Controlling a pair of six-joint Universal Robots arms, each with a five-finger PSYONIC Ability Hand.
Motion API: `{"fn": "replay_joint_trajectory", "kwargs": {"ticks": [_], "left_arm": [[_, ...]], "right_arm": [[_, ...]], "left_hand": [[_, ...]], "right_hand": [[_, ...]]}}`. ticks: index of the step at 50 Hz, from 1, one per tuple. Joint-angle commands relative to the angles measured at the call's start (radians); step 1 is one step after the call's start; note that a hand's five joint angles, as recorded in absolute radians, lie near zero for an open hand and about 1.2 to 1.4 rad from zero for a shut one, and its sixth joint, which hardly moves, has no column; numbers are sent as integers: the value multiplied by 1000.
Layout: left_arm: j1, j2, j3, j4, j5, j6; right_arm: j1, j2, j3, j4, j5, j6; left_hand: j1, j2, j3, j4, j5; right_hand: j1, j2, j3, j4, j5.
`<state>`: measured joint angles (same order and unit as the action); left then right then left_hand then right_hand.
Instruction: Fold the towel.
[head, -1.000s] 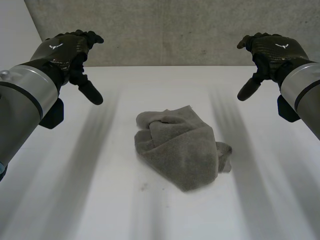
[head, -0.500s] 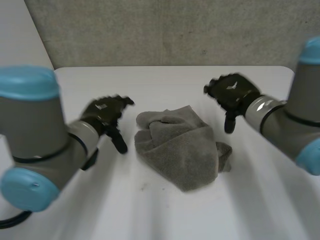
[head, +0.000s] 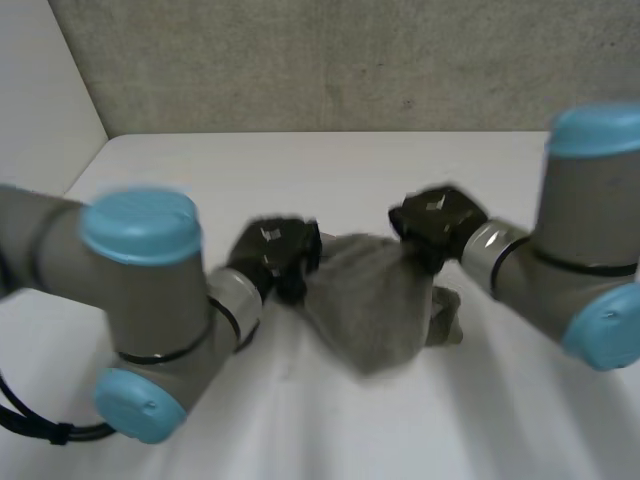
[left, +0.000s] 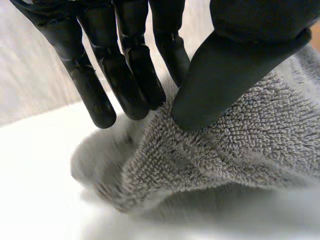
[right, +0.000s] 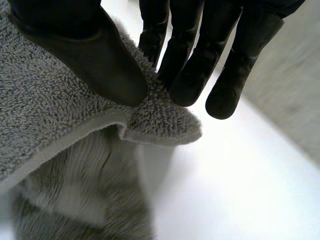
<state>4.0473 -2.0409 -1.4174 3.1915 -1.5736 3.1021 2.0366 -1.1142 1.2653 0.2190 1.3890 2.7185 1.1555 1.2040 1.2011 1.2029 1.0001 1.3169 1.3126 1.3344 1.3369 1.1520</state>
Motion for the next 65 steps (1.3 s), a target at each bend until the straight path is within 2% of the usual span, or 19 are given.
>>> {"fn": "replay_joint_trajectory", "kwargs": {"ticks": [1,7,13,18,21,26,32,34,35,36,37,38,39,41,45,48,53,58,65], "left_arm": [[8,374,24,-42,-32,-16],[18,602,89,-51,-28,-16],[24,588,123,-88,-5,-14],[44,336,144,-96,40,-5],[53,261,156,-94,46,-2],[70,-86,270,-75,58,4],[79,-297,397,-28,52,10],[91,-353,451,-19,44,16],[91,-354,451,-19,44,16],[97,-357,460,-21,40,21],[107,-351,459,-22,38,24],[107,-351,459,-22,38,24],[117,-326,453,-28,27,29],[130,-279,434,-41,6,29],[159,-80,292,-65,-61,30],[162,-4,232,-65,-71,29],[160,259,-56,-62,-60,33],[160,373,-245,-61,-19,59],[159,389,-428,-70,69,124]], "right_arm": [[-3,-352,-62,92,-7,102],[-7,-481,-129,200,-54,150],[4,-500,-144,250,-128,164],[14,-403,-121,246,-133,168],[24,-272,-118,244,-134,170],[62,-69,-139,206,-111,201],[62,184,-210,65,19,264],[60,224,-228,46,56,260],[60,249,-240,42,73,259],[60,249,-241,42,73,259],[60,258,-244,40,97,259],[59,258,-239,30,119,259],[59,258,-239,29,119,259],[45,235,-225,8,133,267],[-12,175,-178,-36,148,267],[-67,117,-115,-102,159,256],[-131,66,-49,-181,168,257],[-207,22,20,-224,186,251],[-223,-12,141,-227,167,198]], "left_hand": [[241,192,195,193,222],[241,192,195,193,222],[241,192,195,193,222],[241,192,195,193,222],[241,192,195,193,222],[241,192,195,193,222],[241,192,195,193,222],[-159,-207,-204,-206,-178],[-161,-210,-207,-208,-180],[-466,-515,-512,-514,-485],[-740,-788,-785,-787,-759],[-742,-791,-788,-790,-761],[-908,-956,-954,-955,-927],[-930,-979,-976,-977,-949],[-936,-985,-982,-983,-955],[-936,-985,-982,-983,-955],[-930,-979,-976,-978,-949],[-878,-926,-923,-925,-897],[-757,-806,-803,-804,-776]], "right_hand": [[79,84,62,59,70],[79,84,62,59,70],[79,84,62,59,70],[79,84,62,59,70],[79,84,62,59,70],[79,84,62,59,70],[79,84,62,59,70],[79,84,62,59,70],[79,84,62,59,70],[79,84,62,59,70],[79,84,62,59,70],[79,84,62,59,70],[79,84,62,59,70],[79,84,62,59,70],[79,84,62,59,70],[79,84,62,59,70],[79,84,62,59,70],[79,84,62,59,70],[79,84,62,59,70]]}}
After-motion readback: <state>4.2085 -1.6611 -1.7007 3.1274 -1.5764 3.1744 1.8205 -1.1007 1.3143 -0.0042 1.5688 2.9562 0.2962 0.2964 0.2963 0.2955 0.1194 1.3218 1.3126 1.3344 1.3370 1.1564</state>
